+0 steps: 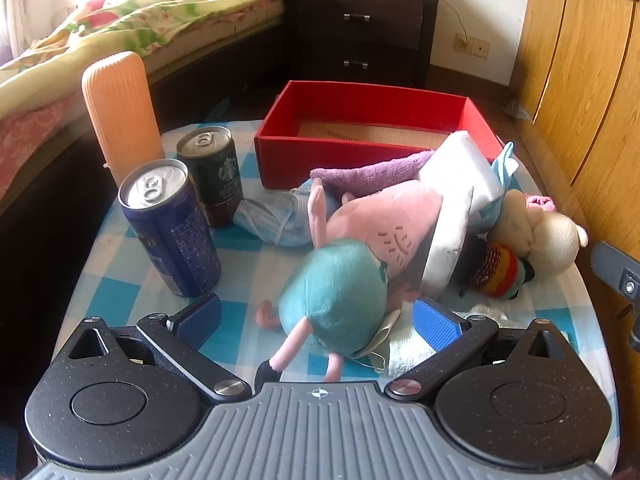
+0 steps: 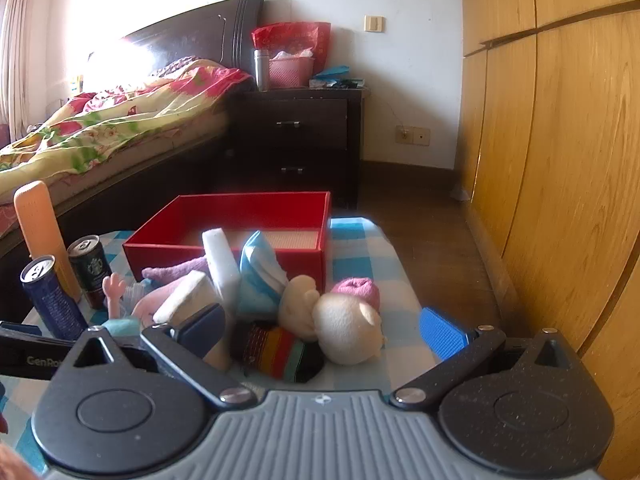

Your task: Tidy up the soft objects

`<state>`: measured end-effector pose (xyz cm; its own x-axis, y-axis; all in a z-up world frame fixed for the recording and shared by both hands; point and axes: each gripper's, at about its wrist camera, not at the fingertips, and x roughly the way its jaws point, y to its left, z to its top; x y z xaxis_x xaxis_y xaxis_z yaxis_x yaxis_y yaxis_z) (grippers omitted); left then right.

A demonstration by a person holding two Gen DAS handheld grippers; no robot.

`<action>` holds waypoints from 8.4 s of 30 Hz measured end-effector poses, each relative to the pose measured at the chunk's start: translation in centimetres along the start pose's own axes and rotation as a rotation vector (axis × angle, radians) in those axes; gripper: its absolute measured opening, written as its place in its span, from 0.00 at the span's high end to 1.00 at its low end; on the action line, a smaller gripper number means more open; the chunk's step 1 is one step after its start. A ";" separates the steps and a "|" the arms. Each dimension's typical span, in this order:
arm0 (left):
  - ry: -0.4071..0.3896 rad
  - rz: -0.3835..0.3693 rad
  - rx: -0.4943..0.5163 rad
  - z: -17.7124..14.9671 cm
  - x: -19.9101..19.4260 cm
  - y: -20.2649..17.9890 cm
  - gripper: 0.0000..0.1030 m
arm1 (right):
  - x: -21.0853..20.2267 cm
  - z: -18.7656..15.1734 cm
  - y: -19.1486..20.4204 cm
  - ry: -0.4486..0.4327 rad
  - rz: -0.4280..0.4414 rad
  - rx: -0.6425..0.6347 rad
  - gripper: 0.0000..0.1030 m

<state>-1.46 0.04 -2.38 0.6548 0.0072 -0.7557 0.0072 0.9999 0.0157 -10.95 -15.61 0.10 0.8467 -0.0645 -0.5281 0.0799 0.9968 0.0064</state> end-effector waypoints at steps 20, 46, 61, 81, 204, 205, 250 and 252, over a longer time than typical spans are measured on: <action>0.015 -0.007 0.004 0.0 0.7 -0.7 0.06 | 1.9 -0.4 1.1 0.047 -0.025 -0.051 0.18; 0.022 -0.015 0.020 -0.1 0.8 -1.0 0.06 | 2.4 -0.6 1.6 0.069 -0.026 -0.067 0.18; 0.024 -0.019 0.032 -0.3 0.9 -1.3 0.06 | 2.4 -0.6 1.6 0.069 -0.020 -0.067 0.18; 0.051 -0.026 0.026 -0.7 1.6 -0.6 0.06 | 2.8 -1.0 0.6 0.099 -0.016 -0.055 0.18; 0.153 -0.300 0.079 -0.7 0.2 3.1 0.31 | 2.6 -1.6 0.8 0.423 0.496 0.043 1.00; 0.135 -0.295 0.072 -0.4 -0.4 3.2 0.31 | 2.3 -1.2 0.9 0.411 0.501 0.047 1.00; -0.110 -0.242 0.024 9.6 -0.6 2.4 0.30 | 5.1 10.1 0.4 0.085 0.450 0.162 1.00; -0.116 -0.240 0.028 10.2 -0.4 2.2 0.30 | 5.5 10.4 0.5 0.082 0.442 0.157 1.00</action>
<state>5.96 2.09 4.65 0.7144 -0.2338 -0.6596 0.1926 0.9718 -0.1359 -0.82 -15.95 6.01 0.7738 0.3748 -0.5106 -0.1953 0.9080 0.3706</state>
